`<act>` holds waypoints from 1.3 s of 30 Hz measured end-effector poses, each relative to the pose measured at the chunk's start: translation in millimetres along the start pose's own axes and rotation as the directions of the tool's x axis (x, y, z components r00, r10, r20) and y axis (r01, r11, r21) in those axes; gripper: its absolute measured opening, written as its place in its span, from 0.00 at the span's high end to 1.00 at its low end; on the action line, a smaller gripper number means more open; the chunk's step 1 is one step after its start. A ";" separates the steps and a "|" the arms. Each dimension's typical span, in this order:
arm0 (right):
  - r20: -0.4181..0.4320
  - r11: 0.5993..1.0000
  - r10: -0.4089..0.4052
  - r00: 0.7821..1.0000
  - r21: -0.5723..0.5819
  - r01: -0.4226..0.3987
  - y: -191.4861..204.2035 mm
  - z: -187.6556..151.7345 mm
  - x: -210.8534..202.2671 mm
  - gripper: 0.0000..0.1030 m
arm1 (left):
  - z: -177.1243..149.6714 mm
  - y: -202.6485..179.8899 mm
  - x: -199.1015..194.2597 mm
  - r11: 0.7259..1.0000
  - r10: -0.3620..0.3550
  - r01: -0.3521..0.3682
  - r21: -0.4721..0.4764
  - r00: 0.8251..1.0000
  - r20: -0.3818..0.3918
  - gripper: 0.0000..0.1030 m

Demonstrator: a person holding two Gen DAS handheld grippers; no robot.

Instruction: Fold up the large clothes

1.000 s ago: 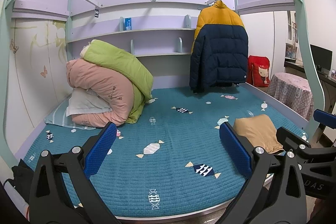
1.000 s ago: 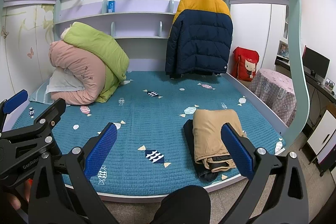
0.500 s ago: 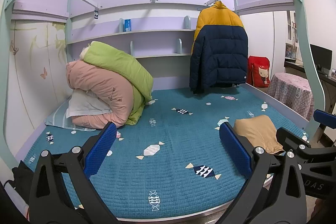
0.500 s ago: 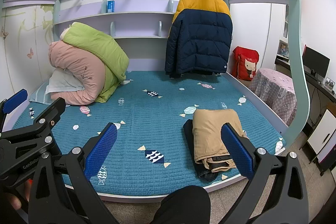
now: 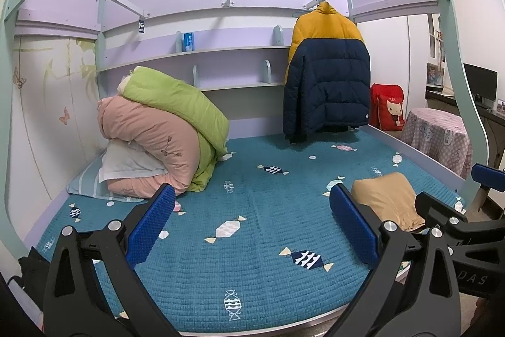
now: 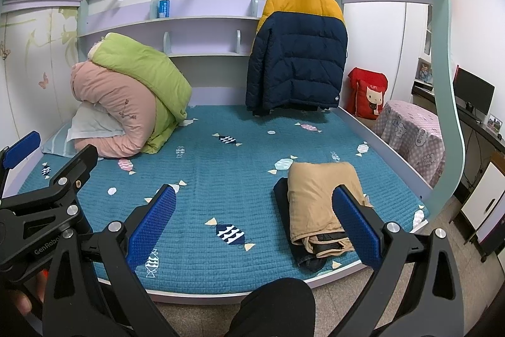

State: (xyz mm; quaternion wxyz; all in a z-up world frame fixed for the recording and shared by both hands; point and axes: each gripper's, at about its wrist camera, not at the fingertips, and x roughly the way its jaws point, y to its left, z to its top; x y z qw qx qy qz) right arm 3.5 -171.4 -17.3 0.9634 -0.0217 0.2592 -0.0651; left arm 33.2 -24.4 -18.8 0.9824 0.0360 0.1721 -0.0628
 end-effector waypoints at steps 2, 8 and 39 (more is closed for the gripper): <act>-0.002 1.000 -0.004 1.000 0.003 0.004 0.0 -1.0 -0.4 0.07 | 0.7 -0.2 1.1 1.000 0.001 -0.001 0.001 1.000 0.006 0.05; -0.002 1.000 -0.004 1.000 0.003 0.004 -0.6 -0.9 0.0 0.07 | -0.8 -2.1 1.7 1.000 -0.003 0.003 -0.002 1.000 0.000 0.05; -0.006 1.000 -0.007 1.000 0.006 0.007 0.4 -2.2 -0.6 0.07 | -9.1 -1.6 2.0 1.000 -0.008 0.008 -0.005 1.000 -0.008 0.05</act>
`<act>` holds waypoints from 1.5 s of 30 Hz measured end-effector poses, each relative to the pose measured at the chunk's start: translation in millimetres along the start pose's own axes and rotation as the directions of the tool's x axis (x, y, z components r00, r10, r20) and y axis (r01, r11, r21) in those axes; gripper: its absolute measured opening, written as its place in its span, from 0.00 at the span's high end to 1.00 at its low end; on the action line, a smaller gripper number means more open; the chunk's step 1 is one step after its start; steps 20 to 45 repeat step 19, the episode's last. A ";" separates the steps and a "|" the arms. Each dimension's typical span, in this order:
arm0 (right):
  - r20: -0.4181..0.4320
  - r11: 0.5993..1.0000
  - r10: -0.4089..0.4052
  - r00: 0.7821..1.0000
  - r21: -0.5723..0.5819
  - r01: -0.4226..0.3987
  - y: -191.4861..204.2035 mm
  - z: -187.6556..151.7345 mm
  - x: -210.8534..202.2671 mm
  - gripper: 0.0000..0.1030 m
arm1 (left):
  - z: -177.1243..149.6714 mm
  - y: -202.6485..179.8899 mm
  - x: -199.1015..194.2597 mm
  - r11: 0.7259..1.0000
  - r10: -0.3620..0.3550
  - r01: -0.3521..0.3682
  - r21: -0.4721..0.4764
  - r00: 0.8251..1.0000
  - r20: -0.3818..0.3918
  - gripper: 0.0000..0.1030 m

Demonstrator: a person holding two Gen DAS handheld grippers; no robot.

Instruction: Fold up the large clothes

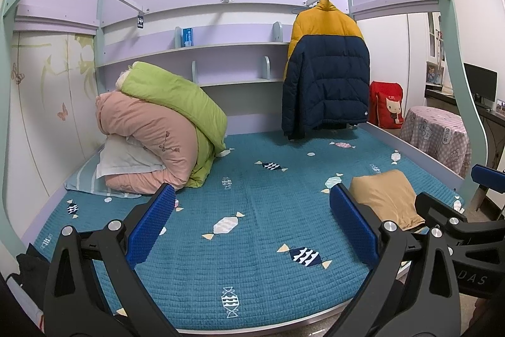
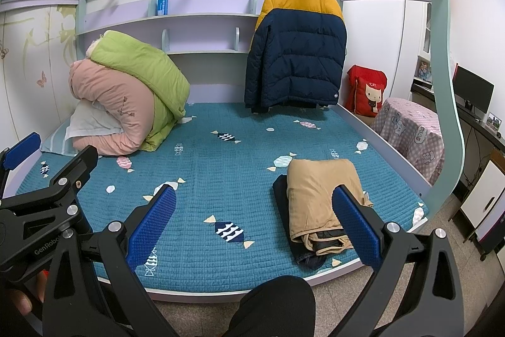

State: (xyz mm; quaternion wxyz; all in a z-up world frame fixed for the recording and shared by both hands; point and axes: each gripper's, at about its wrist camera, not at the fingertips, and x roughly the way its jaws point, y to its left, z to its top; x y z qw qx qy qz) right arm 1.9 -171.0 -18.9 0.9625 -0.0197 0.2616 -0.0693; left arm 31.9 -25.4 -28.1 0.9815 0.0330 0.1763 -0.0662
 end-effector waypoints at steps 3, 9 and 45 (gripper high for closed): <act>0.000 1.000 0.000 1.000 0.000 0.000 0.5 -0.2 0.1 0.07 | -0.2 0.5 0.4 1.000 0.001 -0.001 0.000 1.000 0.001 0.05; -0.002 1.000 0.000 1.000 -0.003 0.000 1.7 -2.2 2.1 0.07 | -0.8 1.7 0.8 1.000 0.000 0.000 -0.001 1.000 -0.001 0.05; -0.062 0.999 0.025 0.998 -0.040 -0.028 28.5 -3.6 42.4 0.07 | -12.8 31.7 29.8 0.999 0.023 -0.024 -0.022 0.998 -0.053 0.04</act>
